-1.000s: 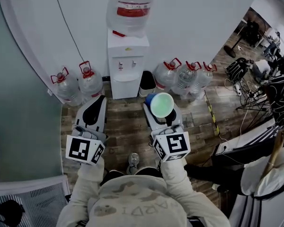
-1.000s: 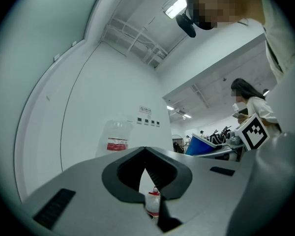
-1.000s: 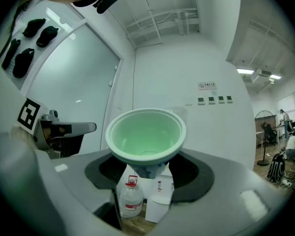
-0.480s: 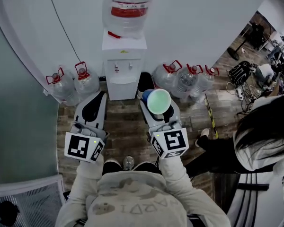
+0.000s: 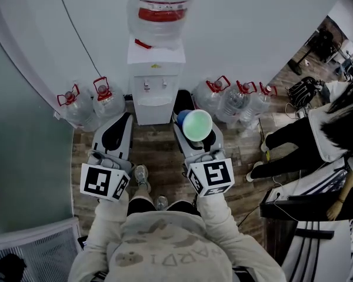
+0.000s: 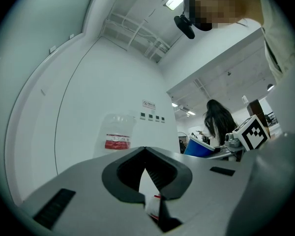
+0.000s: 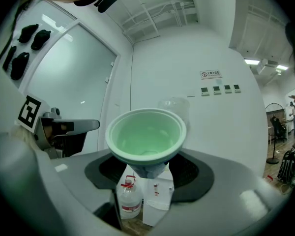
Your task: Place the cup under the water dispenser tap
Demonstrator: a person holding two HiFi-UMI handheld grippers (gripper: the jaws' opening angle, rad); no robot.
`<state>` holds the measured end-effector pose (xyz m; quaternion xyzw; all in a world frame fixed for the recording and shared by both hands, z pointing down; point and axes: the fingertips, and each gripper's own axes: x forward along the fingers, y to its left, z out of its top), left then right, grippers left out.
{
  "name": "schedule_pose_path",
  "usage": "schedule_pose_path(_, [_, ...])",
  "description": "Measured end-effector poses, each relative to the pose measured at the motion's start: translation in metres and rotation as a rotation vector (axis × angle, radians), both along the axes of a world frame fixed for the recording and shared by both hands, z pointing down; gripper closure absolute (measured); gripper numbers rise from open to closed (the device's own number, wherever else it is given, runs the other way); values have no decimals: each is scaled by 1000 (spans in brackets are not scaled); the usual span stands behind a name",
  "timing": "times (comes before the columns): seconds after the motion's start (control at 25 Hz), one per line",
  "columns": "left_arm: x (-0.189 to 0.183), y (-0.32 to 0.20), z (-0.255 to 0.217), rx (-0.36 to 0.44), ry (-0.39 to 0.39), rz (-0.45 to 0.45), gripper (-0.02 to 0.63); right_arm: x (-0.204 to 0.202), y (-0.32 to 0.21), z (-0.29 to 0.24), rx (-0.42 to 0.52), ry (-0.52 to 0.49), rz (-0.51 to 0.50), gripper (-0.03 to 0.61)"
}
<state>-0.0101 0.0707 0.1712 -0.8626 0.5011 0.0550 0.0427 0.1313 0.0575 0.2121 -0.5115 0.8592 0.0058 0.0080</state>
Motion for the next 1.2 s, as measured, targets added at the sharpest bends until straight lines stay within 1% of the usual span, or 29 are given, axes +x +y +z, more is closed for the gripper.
schedule_pose_path(0.16, [-3, -29, 4, -3, -9, 9, 607, -5, -27, 5, -6, 6, 5, 302])
schedule_pose_path(0.56, [-19, -127, 5, -12, -11, 45, 607, -25, -123, 12, -27, 9, 29, 302])
schedule_pose_path(0.76, [-28, -169, 5, -11, -21, 76, 609, -38, -165, 17, -37, 10, 39, 302])
schedule_pose_path(1.2, [-46, -236, 19, -29, -23, 133, 609, -62, -231, 37, -86, 30, 69, 302])
